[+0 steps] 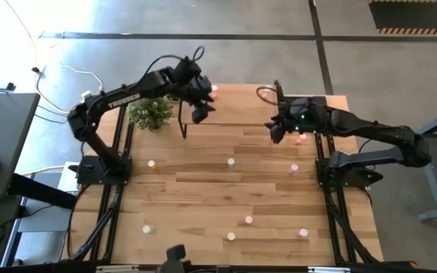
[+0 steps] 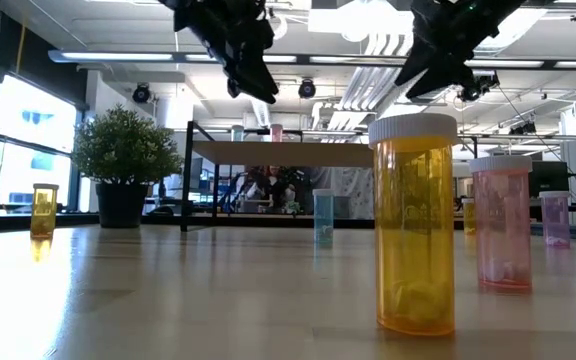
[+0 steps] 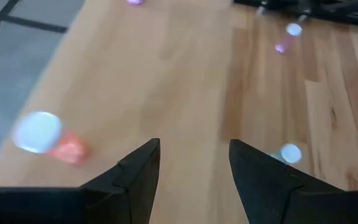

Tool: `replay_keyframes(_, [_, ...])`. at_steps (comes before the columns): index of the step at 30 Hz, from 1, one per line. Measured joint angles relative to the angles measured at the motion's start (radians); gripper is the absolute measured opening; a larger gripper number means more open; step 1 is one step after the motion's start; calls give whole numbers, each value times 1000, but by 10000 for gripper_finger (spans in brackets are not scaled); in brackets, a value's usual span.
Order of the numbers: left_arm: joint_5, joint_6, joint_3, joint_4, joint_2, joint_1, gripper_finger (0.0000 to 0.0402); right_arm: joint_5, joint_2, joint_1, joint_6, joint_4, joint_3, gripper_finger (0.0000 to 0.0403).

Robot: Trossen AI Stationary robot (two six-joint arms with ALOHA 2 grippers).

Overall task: Pick and place medicine bottles onto shelf by color
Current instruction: Put the top right orange pill bottle on the shelf

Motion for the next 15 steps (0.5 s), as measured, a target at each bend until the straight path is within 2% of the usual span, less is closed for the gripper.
replay_keyframes(7, [-1, -77, -221, 175, -165, -94, 184, 95, 0, 115, 89, -131, 0, 185])
replay_keyframes(15, [-4, -132, -379, 284, -300, -243, 184, 290, 0, 186, 216, -300, 0, 185])
